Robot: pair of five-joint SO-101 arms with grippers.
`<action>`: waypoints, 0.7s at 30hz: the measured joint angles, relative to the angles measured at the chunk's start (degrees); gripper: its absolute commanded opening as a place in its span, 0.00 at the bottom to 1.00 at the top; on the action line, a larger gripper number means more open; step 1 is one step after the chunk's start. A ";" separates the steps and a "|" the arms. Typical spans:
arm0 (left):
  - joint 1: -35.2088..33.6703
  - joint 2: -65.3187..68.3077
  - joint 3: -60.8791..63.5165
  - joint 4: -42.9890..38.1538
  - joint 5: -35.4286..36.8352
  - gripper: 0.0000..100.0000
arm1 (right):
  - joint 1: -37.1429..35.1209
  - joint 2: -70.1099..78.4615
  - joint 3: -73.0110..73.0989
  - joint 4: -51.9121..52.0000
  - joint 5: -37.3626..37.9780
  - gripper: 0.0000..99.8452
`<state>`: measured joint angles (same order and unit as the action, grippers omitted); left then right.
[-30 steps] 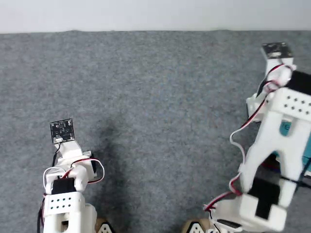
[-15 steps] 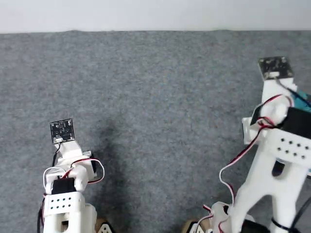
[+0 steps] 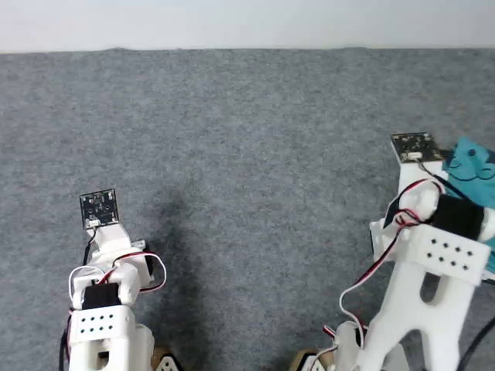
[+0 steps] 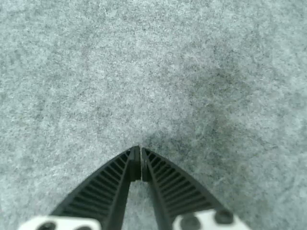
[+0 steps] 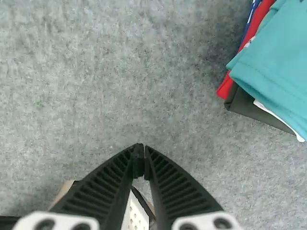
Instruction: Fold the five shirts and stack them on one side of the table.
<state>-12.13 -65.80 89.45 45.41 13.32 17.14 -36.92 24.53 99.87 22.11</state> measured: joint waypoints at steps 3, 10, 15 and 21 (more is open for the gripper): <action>0.00 0.00 0.00 0.00 0.00 0.02 | 0.00 -3.25 3.25 0.00 0.00 0.01; 0.00 0.00 0.00 0.00 0.00 0.02 | -0.09 -9.93 14.51 -7.30 0.00 0.01; 0.00 0.00 0.00 0.00 0.00 0.02 | -0.09 -15.74 22.59 -13.01 0.00 0.01; 0.00 0.00 0.00 0.00 0.00 0.02 | -0.09 -23.65 31.21 -19.25 0.00 0.01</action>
<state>-12.13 -65.80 89.45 45.41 13.32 17.05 -60.57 55.74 80.62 22.11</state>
